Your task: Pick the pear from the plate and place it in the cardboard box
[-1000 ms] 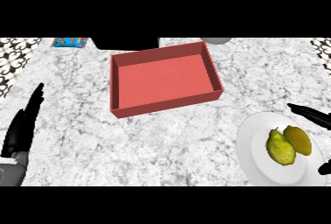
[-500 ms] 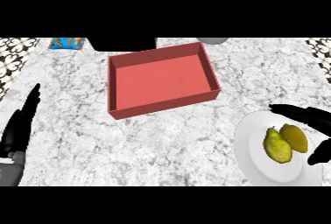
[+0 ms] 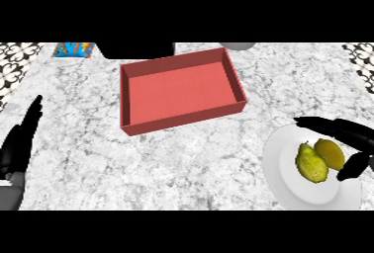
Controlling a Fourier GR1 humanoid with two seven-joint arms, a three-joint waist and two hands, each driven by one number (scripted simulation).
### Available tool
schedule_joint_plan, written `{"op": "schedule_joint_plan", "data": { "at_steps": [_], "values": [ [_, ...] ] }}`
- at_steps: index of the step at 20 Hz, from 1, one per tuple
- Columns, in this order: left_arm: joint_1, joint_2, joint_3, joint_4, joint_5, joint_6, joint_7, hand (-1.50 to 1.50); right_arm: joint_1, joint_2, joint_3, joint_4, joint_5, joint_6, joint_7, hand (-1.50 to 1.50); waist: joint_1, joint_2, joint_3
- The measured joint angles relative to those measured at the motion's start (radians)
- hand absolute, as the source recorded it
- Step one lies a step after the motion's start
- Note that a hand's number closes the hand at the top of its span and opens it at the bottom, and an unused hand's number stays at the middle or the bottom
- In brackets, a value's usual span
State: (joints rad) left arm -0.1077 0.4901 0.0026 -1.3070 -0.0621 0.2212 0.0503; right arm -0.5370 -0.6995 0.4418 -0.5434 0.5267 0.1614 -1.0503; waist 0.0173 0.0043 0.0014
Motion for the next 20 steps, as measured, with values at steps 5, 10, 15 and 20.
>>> {"op": "schedule_joint_plan", "data": {
  "at_steps": [5, 10, 15, 20],
  "values": [
    [-0.009, -0.014, 0.008, 0.015, -0.011, 0.006, 0.0, 0.0, -0.003, -0.001, 0.01, -0.01, -0.006, 0.001, -0.016, -1.5, -0.005, 0.0, 0.0],
    [-0.013, -0.016, 0.012, 0.01, -0.023, 0.003, 0.016, 0.0, 0.038, -0.002, 0.024, -0.078, -0.026, -0.002, -0.023, -1.5, -0.012, -0.003, -0.001],
    [-0.003, -0.021, 0.016, -0.014, -0.033, -0.003, 0.03, 0.0, 0.06, -0.025, 0.041, -0.134, -0.027, 0.004, -0.014, -1.5, -0.013, -0.004, -0.001],
    [0.017, -0.035, 0.034, -0.015, -0.048, -0.011, 0.008, 0.0, 0.103, -0.025, 0.044, -0.192, 0.01, 0.002, 0.02, -1.5, -0.014, -0.005, -0.002]
  ]
}}
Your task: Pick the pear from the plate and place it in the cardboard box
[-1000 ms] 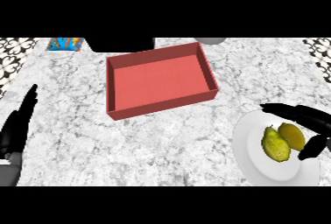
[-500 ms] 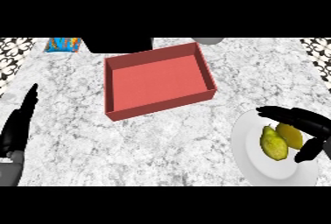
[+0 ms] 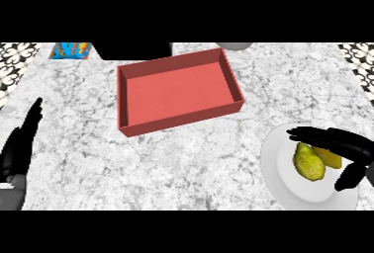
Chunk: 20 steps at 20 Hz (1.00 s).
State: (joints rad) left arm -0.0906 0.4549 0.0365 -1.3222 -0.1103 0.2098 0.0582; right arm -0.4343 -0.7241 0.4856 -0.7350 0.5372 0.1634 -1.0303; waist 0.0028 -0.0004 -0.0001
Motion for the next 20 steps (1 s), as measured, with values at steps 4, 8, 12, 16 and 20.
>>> {"op": "schedule_joint_plan", "data": {
  "at_steps": [4, 8, 12, 16, 20],
  "values": [
    [0.003, -0.001, 0.023, 0.004, 0.001, -0.026, -0.01, 0.0, 0.025, 0.012, -0.003, -0.028, 0.034, 0.009, 0.033, -1.5, 0.0, 0.0, 0.0],
    [-0.018, -0.015, 0.034, 0.026, -0.014, -0.034, -0.011, 0.0, 0.018, 0.07, -0.04, 0.0, 0.058, -0.018, 0.041, 1.5, 0.0, 0.0, -0.002],
    [-0.001, -0.026, 0.033, -0.005, -0.024, -0.035, 0.004, 0.0, 0.016, 0.111, -0.088, 0.001, 0.063, -0.076, 0.044, 1.5, 0.001, -0.002, -0.007],
    [-0.007, -0.031, 0.044, 0.001, -0.033, -0.036, 0.0, 0.0, 0.011, 0.137, -0.145, 0.013, 0.062, -0.137, 0.036, 1.5, -0.001, -0.001, -0.004],
    [-0.001, -0.023, 0.054, -0.018, -0.031, -0.043, 0.021, 0.0, 0.013, 0.189, -0.2, 0.004, 0.06, -0.215, 0.22, 1.5, -0.014, -0.01, -0.01]
  ]
}}
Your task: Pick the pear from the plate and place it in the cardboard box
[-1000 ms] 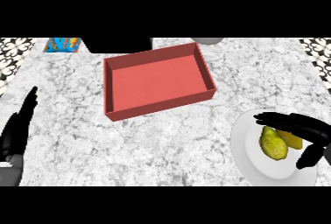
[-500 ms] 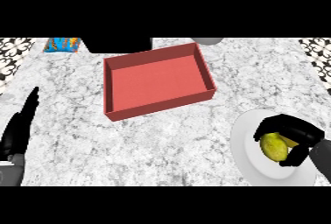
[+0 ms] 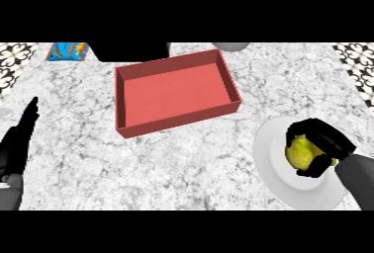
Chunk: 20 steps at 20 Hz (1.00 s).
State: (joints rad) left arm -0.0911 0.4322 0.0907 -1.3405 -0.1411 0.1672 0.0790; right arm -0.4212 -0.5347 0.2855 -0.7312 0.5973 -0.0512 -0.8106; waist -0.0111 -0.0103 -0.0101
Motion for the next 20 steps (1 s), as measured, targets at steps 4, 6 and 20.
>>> {"op": "schedule_joint_plan", "data": {
  "at_steps": [4, 6, 20],
  "values": [
    [0.017, 0.007, 0.013, 0.005, -0.002, 0.008, 0.008, 0.0, 0.033, 0.034, -0.072, 0.019, -0.01, -0.086, 0.283, 1.5, -0.039, -0.019, -0.011],
    [0.029, 0.013, 0.019, 0.007, -0.002, 0.01, 0.007, 0.0, 0.04, 0.047, -0.096, 0.016, 0.001, -0.143, 0.419, 1.5, -0.048, -0.025, -0.013],
    [0.044, 0.011, 0.024, 0.011, -0.003, 0.008, -0.002, 0.0, -0.099, 0.251, 0.027, -0.355, 0.342, -0.4, 1.191, 1.5, -0.047, -0.028, -0.002]
  ]
}}
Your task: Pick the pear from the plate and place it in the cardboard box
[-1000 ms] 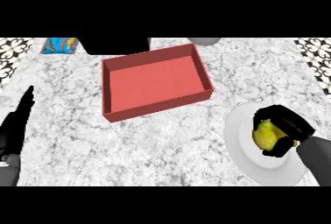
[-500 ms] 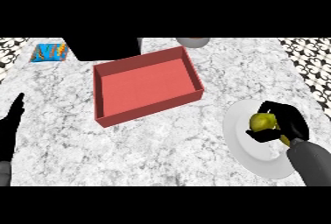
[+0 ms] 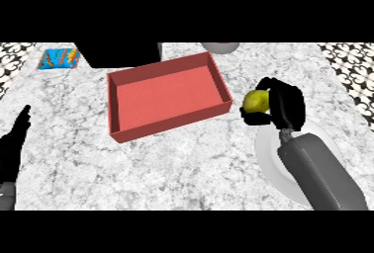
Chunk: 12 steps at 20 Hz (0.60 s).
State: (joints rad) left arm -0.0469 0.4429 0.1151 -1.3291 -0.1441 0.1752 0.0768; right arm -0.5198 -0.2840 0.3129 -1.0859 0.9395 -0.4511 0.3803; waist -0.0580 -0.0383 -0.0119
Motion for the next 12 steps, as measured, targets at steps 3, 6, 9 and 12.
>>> {"op": "schedule_joint_plan", "data": {
  "at_steps": [3, 6, 9, 12],
  "values": [
    [0.0, -0.004, -0.004, -0.004, 0.0, -0.004, -0.01, 0.0, -0.048, 0.075, 0.058, -0.116, 0.086, 0.078, 0.175, 1.5, 0.011, 0.006, 0.003],
    [-0.017, -0.002, -0.005, -0.003, 0.003, -0.017, -0.001, 0.0, -0.113, 0.148, 0.086, -0.226, 0.14, 0.178, 0.331, 1.5, 0.025, 0.015, 0.006],
    [-0.027, -0.014, -0.015, -0.009, -0.007, -0.015, 0.0, 0.0, -0.199, 0.216, 0.091, -0.279, 0.166, 0.252, 0.464, 1.5, 0.043, 0.024, 0.009],
    [-0.05, -0.011, -0.012, -0.01, -0.007, -0.03, 0.0, 0.0, -0.311, 0.251, 0.074, -0.227, 0.157, 0.255, 0.54, 1.5, 0.06, 0.033, 0.01]
  ]
}}
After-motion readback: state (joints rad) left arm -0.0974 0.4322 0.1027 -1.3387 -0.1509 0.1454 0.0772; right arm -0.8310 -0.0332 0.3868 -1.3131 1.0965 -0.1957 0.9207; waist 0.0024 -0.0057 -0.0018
